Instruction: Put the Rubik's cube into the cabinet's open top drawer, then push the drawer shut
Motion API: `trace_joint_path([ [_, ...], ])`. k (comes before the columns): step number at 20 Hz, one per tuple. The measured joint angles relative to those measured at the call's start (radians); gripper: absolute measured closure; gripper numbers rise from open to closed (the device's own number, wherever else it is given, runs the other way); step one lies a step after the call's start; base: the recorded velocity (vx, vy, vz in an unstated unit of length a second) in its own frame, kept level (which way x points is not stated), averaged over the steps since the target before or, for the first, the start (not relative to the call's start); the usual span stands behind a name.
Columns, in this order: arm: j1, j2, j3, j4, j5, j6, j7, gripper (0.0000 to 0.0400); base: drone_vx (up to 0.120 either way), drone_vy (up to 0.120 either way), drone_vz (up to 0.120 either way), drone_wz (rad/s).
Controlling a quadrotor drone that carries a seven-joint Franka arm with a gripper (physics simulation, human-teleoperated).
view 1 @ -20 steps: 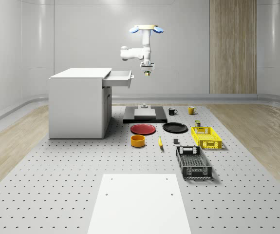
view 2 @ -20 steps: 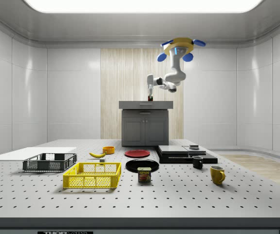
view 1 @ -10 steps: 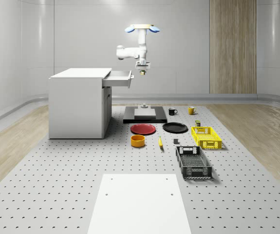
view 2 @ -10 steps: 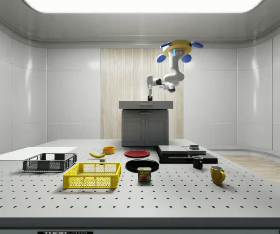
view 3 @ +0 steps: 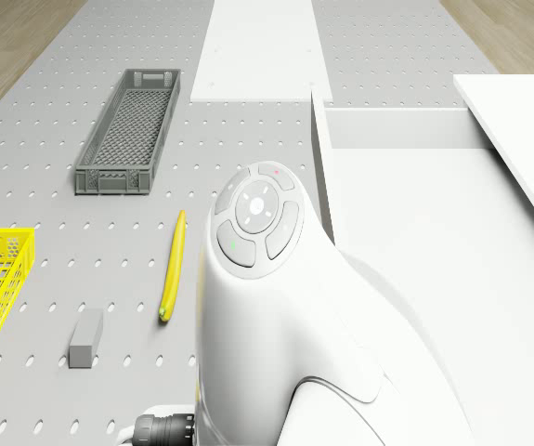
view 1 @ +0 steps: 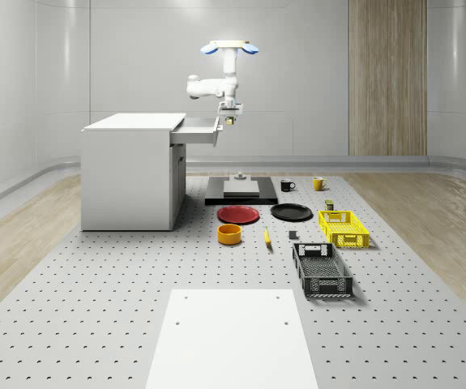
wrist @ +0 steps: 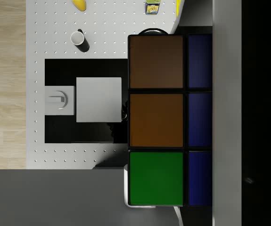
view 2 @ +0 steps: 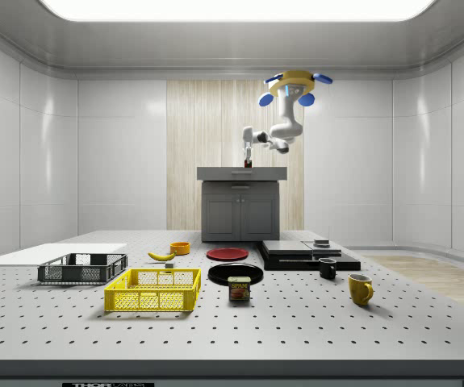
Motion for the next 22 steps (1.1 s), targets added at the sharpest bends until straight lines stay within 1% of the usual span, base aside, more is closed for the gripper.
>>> trace_joint_path([
  [9,-0.001,-0.005,0.001,0.0,0.002,0.005,0.001,0.0075,0.0,-0.12,0.0,0.0],
  [13,-0.001,-0.007,0.001,0.0,0.003,0.007,0.001,0.0075,0.0,-0.12,0.11,0.0],
  [14,-0.002,-0.008,0.001,0.0,0.003,0.007,0.001,0.0075,0.0,-0.12,0.04,0.0],
  [22,-0.002,-0.012,0.002,0.0,0.005,0.011,0.002,0.0075,0.0,-0.12,0.0,0.0],
])
